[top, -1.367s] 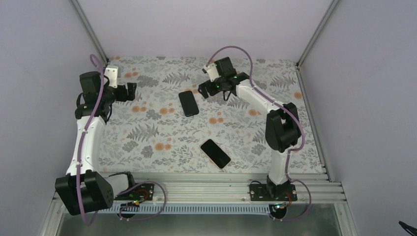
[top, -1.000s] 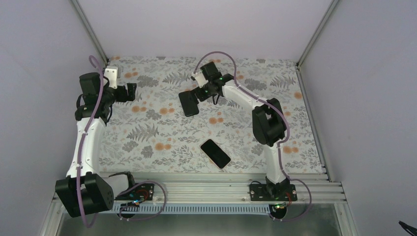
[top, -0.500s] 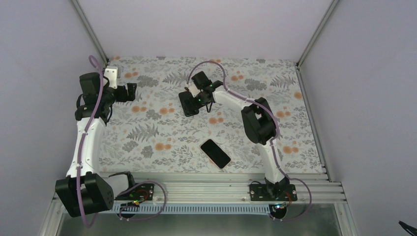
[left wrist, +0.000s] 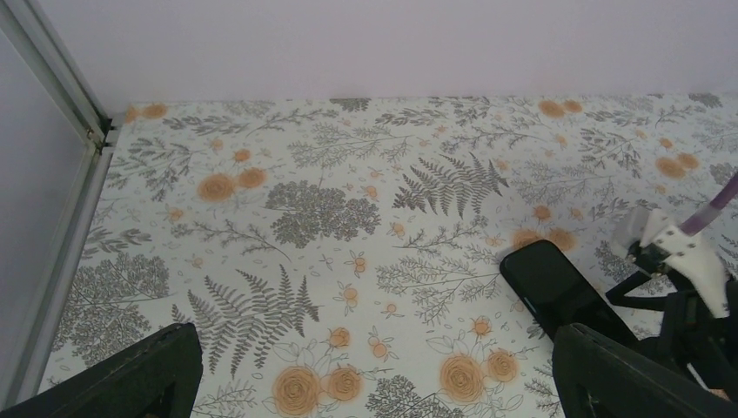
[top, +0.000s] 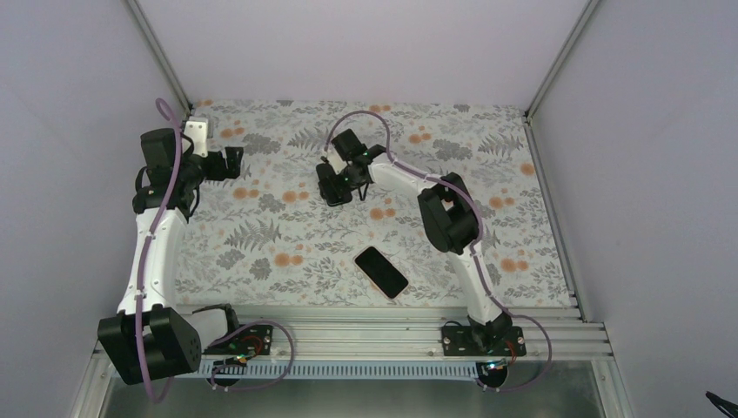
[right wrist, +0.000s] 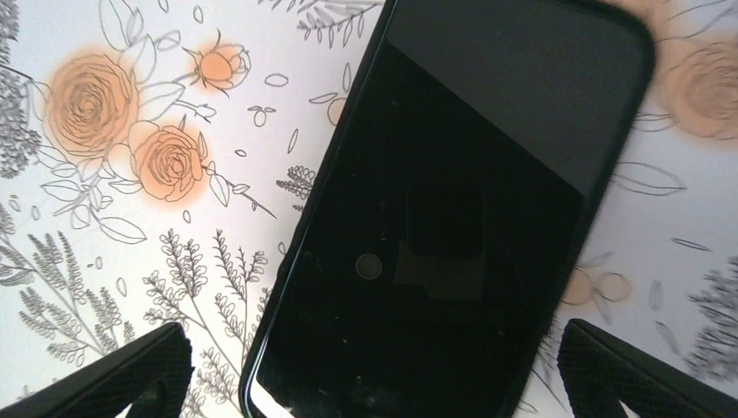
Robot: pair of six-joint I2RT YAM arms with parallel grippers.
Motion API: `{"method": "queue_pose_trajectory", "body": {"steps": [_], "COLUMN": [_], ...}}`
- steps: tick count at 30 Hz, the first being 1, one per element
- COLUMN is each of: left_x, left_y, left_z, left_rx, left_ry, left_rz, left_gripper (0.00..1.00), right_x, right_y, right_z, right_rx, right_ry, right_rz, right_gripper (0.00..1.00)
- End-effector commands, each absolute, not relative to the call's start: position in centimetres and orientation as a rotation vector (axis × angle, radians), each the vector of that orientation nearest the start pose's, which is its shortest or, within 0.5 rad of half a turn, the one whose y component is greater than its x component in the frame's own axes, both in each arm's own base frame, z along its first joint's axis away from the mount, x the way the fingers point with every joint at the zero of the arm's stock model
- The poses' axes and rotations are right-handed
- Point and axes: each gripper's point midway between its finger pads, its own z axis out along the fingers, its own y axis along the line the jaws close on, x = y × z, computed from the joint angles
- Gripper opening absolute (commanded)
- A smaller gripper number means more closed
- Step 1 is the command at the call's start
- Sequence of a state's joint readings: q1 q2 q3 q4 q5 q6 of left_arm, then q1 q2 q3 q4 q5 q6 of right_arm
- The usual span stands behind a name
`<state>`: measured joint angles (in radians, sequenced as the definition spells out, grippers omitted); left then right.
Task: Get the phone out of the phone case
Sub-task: Pick up the phone at the center of the board.
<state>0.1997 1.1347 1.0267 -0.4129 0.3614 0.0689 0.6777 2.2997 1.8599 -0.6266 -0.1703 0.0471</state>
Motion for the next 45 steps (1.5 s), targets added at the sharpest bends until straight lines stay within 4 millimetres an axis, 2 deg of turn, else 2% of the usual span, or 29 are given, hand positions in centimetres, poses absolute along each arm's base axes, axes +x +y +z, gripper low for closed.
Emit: {"method": "queue_pose_trajectory", "body": {"steps": [1, 11, 18, 26, 29, 34, 41, 45], "left_x": [36.8, 36.7, 36.9, 37.0, 37.0, 37.0, 37.1, 37.1], "left_y": [0.8, 0.9, 1.0, 1.0, 1.0, 1.1, 1.1, 1.1], "left_z": [28.7, 28.7, 28.5, 28.2, 28.3, 28.2, 28.1, 28.1], "left_rx": [0.096, 0.094, 0.088, 0.090, 0.090, 0.088, 0.086, 0.088], "left_ry": [2.013, 2.009, 2.015, 2.021, 2.021, 2.023, 2.025, 2.027], "left_rz": [-0.224, -0.220, -0.217, -0.220, -0.221, -0.216, -0.216, -0.216], "left_gripper": [1.00, 1.00, 1.00, 1.00, 1.00, 1.00, 1.00, 1.00], "right_x": [41.3, 41.5, 41.7, 41.3, 40.9, 40.6, 40.0, 39.5], "right_y": [38.2, 38.4, 37.8, 37.2, 37.1, 36.7, 36.1, 34.9], "right_z": [2.4, 0.5, -0.9, -0.6, -0.3, 0.4, 0.9, 0.8], "right_rx": [-0.914, -0.940, -0.950, -0.968, -0.976, -0.980, -0.990, -1.015], "right_ry": [2.578, 2.583, 2.592, 2.593, 2.597, 2.599, 2.605, 2.623], "right_rz": [0.421, 0.344, 0.268, 0.247, 0.252, 0.258, 0.247, 0.213], "right_gripper": [0.99, 0.99, 1.00, 0.92, 0.84, 0.77, 0.75, 0.75]}}
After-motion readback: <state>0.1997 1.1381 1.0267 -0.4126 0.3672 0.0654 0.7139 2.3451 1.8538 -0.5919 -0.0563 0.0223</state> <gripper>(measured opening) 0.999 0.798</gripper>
